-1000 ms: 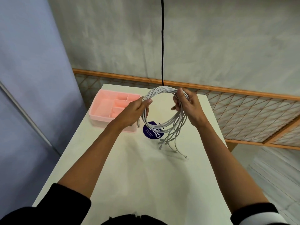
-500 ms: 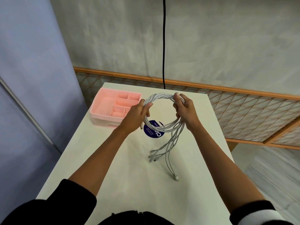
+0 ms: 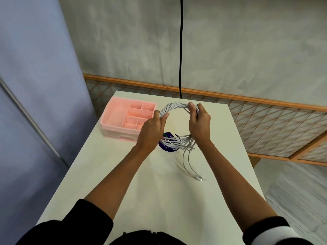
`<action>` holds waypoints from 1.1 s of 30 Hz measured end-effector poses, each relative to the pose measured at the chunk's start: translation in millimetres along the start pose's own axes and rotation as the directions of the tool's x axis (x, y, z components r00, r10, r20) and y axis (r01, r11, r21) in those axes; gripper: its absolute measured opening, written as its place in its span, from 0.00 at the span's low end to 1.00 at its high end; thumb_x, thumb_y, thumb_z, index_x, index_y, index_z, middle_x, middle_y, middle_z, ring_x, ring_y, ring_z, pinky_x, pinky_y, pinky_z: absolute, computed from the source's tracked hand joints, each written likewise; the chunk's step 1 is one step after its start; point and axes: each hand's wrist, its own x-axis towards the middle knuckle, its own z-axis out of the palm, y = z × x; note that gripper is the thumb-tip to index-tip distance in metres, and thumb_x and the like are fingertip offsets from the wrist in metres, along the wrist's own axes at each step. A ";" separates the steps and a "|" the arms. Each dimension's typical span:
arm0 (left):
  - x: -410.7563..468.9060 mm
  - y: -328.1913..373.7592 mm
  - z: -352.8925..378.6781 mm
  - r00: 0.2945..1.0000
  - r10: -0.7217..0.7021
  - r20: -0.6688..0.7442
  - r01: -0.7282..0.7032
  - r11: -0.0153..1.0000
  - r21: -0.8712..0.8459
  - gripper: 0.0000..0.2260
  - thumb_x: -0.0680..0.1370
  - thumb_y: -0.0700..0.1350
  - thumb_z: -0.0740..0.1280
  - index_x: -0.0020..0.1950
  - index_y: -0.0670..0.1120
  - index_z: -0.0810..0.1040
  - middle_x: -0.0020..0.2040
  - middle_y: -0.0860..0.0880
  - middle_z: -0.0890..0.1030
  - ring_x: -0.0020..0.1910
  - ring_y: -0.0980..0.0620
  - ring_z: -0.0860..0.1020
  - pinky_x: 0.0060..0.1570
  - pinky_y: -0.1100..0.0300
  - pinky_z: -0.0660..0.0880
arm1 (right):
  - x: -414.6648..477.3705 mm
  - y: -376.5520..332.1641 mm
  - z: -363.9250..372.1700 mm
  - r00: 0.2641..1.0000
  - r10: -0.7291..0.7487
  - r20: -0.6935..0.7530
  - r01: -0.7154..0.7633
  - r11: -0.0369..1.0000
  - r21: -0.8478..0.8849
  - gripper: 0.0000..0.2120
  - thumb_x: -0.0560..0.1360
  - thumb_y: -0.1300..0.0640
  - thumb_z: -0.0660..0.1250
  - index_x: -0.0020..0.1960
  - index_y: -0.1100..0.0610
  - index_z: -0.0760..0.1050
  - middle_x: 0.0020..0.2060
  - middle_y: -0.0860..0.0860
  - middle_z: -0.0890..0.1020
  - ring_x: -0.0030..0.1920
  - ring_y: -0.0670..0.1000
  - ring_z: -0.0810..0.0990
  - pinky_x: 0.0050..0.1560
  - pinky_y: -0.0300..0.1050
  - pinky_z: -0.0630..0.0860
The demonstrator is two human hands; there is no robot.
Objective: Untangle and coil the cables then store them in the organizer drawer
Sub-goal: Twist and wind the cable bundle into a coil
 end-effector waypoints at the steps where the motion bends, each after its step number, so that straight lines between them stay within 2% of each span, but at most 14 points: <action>1: -0.6 -1.6 2.4 0.999 0.013 -0.029 -0.011 0.999 0.044 0.18 0.83 0.51 0.52 0.56 0.36 0.70 0.35 0.38 0.81 0.32 0.41 0.82 0.25 0.57 0.70 | -0.1 -1.8 0.6 1.000 0.006 0.001 -0.006 1.000 0.010 0.16 0.81 0.53 0.59 0.37 0.59 0.66 0.24 0.47 0.65 0.25 0.47 0.62 0.26 0.36 0.58; 3: -0.6 -1.8 4.6 0.999 0.004 -0.047 -0.003 1.000 0.029 0.18 0.83 0.51 0.53 0.56 0.36 0.71 0.34 0.40 0.81 0.32 0.42 0.81 0.24 0.62 0.66 | 0.2 -4.5 1.5 1.000 0.019 0.007 -0.020 0.999 0.027 0.17 0.81 0.52 0.59 0.36 0.60 0.66 0.23 0.47 0.64 0.25 0.47 0.62 0.26 0.36 0.58; 6: 5.4 -5.9 2.4 0.991 -0.076 0.108 0.103 0.955 -0.277 0.16 0.83 0.52 0.53 0.50 0.41 0.72 0.28 0.50 0.75 0.27 0.50 0.77 0.26 0.64 0.68 | 2.4 -1.8 -0.8 0.998 0.043 0.035 -0.044 0.999 0.025 0.18 0.80 0.51 0.60 0.37 0.61 0.67 0.24 0.48 0.65 0.25 0.45 0.63 0.25 0.36 0.58; 8: 8.2 -12.8 -3.9 0.959 -0.069 0.274 0.202 0.843 -0.498 0.17 0.82 0.57 0.53 0.44 0.46 0.71 0.26 0.49 0.75 0.29 0.39 0.78 0.29 0.58 0.70 | 3.1 0.6 -4.6 0.997 0.015 0.077 -0.016 1.000 0.008 0.18 0.80 0.51 0.60 0.38 0.63 0.68 0.24 0.48 0.66 0.25 0.45 0.63 0.26 0.35 0.58; 9: 8.0 -15.5 -8.0 0.936 -0.051 0.348 0.254 0.785 -0.566 0.19 0.82 0.59 0.52 0.42 0.48 0.71 0.27 0.48 0.77 0.31 0.37 0.78 0.30 0.57 0.69 | 3.7 1.4 -6.6 0.995 -0.004 0.101 0.003 1.000 0.006 0.18 0.80 0.51 0.60 0.38 0.64 0.69 0.25 0.49 0.67 0.26 0.45 0.63 0.27 0.36 0.59; 12: 7.3 -23.0 -19.0 0.832 -0.008 0.555 0.446 0.606 -0.659 0.27 0.82 0.61 0.44 0.43 0.46 0.74 0.34 0.49 0.78 0.34 0.51 0.76 0.33 0.60 0.68 | 5.2 0.9 -11.8 0.986 -0.035 0.165 0.030 0.999 0.036 0.17 0.80 0.51 0.60 0.39 0.61 0.70 0.28 0.54 0.71 0.29 0.48 0.65 0.31 0.43 0.63; 15: 10.4 -30.2 -30.8 0.705 0.075 0.705 0.645 0.346 -0.682 0.35 0.78 0.66 0.41 0.46 0.42 0.78 0.38 0.46 0.77 0.39 0.50 0.72 0.41 0.55 0.67 | 4.8 -2.4 -15.7 0.978 -0.056 0.202 0.040 0.996 0.084 0.18 0.81 0.51 0.59 0.38 0.63 0.70 0.28 0.54 0.71 0.30 0.48 0.67 0.33 0.43 0.64; 17: 13.0 -30.6 -39.3 0.600 0.125 0.790 0.746 0.271 -0.609 0.41 0.75 0.70 0.40 0.43 0.40 0.80 0.39 0.44 0.79 0.40 0.47 0.74 0.47 0.52 0.69 | 4.0 -6.8 -16.8 0.967 -0.081 0.242 0.051 0.991 0.126 0.18 0.81 0.52 0.59 0.39 0.65 0.70 0.27 0.51 0.70 0.30 0.47 0.67 0.33 0.42 0.65; 20: 18.6 -19.2 -46.5 0.496 0.160 0.854 0.758 0.401 -0.515 0.48 0.71 0.73 0.33 0.32 0.38 0.78 0.36 0.40 0.78 0.35 0.47 0.76 0.40 0.57 0.75 | 2.4 -14.9 -16.2 0.938 -0.117 0.326 0.069 0.985 0.155 0.17 0.81 0.53 0.59 0.38 0.64 0.69 0.27 0.47 0.68 0.29 0.47 0.66 0.32 0.41 0.65; 23: 27.0 -7.7 -46.2 0.481 0.178 0.858 0.761 0.402 -0.510 0.47 0.68 0.76 0.32 0.29 0.38 0.72 0.30 0.40 0.73 0.26 0.48 0.72 0.27 0.61 0.72 | -0.1 -20.0 -12.9 0.919 -0.139 0.370 0.083 0.983 0.163 0.17 0.81 0.53 0.59 0.38 0.63 0.68 0.27 0.48 0.68 0.30 0.47 0.66 0.32 0.42 0.66; 27: 36.2 -2.2 -43.3 0.530 0.221 0.819 0.733 0.367 -0.573 0.40 0.68 0.76 0.36 0.29 0.43 0.67 0.23 0.46 0.67 0.19 0.53 0.64 0.19 0.64 0.63 | -2.3 -20.7 -11.5 0.923 -0.142 0.357 0.079 0.979 0.186 0.18 0.81 0.53 0.59 0.38 0.64 0.67 0.27 0.48 0.67 0.30 0.47 0.66 0.32 0.43 0.66; 30: 35.8 -3.1 -42.0 0.580 0.195 0.791 0.701 0.376 -0.607 0.30 0.70 0.72 0.51 0.29 0.45 0.63 0.19 0.51 0.63 0.17 0.57 0.60 0.18 0.66 0.60 | -2.6 -20.3 -13.1 0.925 -0.131 0.358 0.077 0.984 0.160 0.16 0.81 0.52 0.59 0.38 0.61 0.68 0.27 0.47 0.68 0.30 0.47 0.66 0.32 0.43 0.66; 31: 35.2 -3.6 -40.5 0.619 0.138 0.773 0.665 0.433 -0.609 0.28 0.69 0.71 0.57 0.30 0.46 0.62 0.19 0.51 0.61 0.17 0.57 0.59 0.18 0.66 0.60 | -2.3 -19.9 -13.9 0.922 -0.125 0.366 0.077 0.987 0.142 0.16 0.81 0.52 0.59 0.38 0.60 0.67 0.27 0.47 0.68 0.29 0.47 0.66 0.31 0.42 0.66; 33: 32.8 -4.0 -35.9 0.755 -0.024 0.655 0.518 0.634 -0.574 0.25 0.68 0.67 0.64 0.31 0.46 0.64 0.20 0.52 0.62 0.18 0.56 0.60 0.22 0.64 0.61 | -1.0 -19.3 -14.9 0.912 -0.099 0.399 0.069 0.994 0.089 0.16 0.80 0.50 0.58 0.38 0.57 0.68 0.26 0.49 0.69 0.29 0.48 0.67 0.31 0.40 0.66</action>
